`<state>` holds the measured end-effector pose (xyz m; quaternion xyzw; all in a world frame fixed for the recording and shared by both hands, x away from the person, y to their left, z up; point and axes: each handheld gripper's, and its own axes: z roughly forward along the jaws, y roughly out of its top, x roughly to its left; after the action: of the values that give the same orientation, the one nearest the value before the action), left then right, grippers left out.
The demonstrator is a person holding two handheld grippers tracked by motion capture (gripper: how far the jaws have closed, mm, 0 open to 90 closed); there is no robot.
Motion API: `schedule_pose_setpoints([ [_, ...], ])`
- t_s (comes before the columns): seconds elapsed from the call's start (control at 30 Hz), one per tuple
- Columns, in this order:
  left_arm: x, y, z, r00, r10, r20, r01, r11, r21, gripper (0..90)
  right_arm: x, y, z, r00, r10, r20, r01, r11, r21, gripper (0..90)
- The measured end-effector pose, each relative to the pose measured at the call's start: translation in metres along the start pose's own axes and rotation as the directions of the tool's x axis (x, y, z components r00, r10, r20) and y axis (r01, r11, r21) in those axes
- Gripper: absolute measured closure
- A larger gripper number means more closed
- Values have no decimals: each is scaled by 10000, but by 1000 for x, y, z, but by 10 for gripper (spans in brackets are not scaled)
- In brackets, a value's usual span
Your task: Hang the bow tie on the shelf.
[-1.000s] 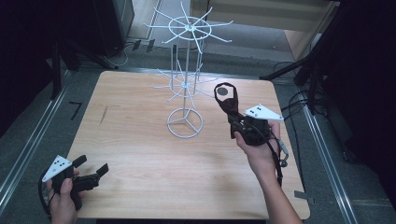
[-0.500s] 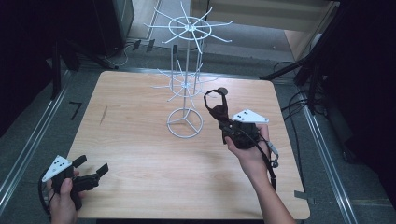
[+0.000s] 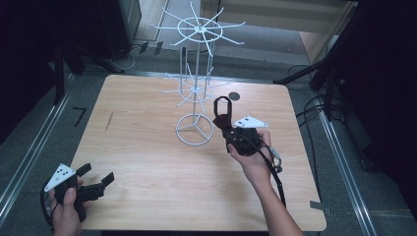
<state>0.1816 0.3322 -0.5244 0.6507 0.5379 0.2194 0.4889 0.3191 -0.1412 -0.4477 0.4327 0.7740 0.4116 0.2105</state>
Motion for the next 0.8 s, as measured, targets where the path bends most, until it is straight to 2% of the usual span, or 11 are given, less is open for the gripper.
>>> schedule_pose_setpoints([
  [0.13, 0, 0, 0, 10000, -4, 20, 4, 10000, -10, 0, 2, -2, 12, 10000, 1, -59, 1, 9996, 266, 713],
  [0.23, 0, 0, 0, 10000, -17, 27, 18, 10000, -29, 0, 3, -5, 20, 9999, 33, -119, -30, 9995, 304, 531],
  [0.27, 0, 0, 0, 10000, -15, 34, 15, 10000, -26, 0, 3, -6, 20, 10000, 16, -12, -16, 9994, 353, 481],
  [0.37, 0, 0, 0, 10000, -6, 42, 6, 10000, -18, 0, 2, -8, 21, 9999, 14, 115, -20, 9986, 521, 406],
  [0.6, 0, 0, 0, 10000, -8, 23, 8, 10000, 0, 0, -5, -14, 13, 9996, -52, 274, 33, 9975, 700, 338],
  [0.8, 0, 0, 0, 10000, -10, 11, 10, 10000, 6, 0, -18, -25, 2, 9989, 183, 436, -216, 9968, 765, 322],
])
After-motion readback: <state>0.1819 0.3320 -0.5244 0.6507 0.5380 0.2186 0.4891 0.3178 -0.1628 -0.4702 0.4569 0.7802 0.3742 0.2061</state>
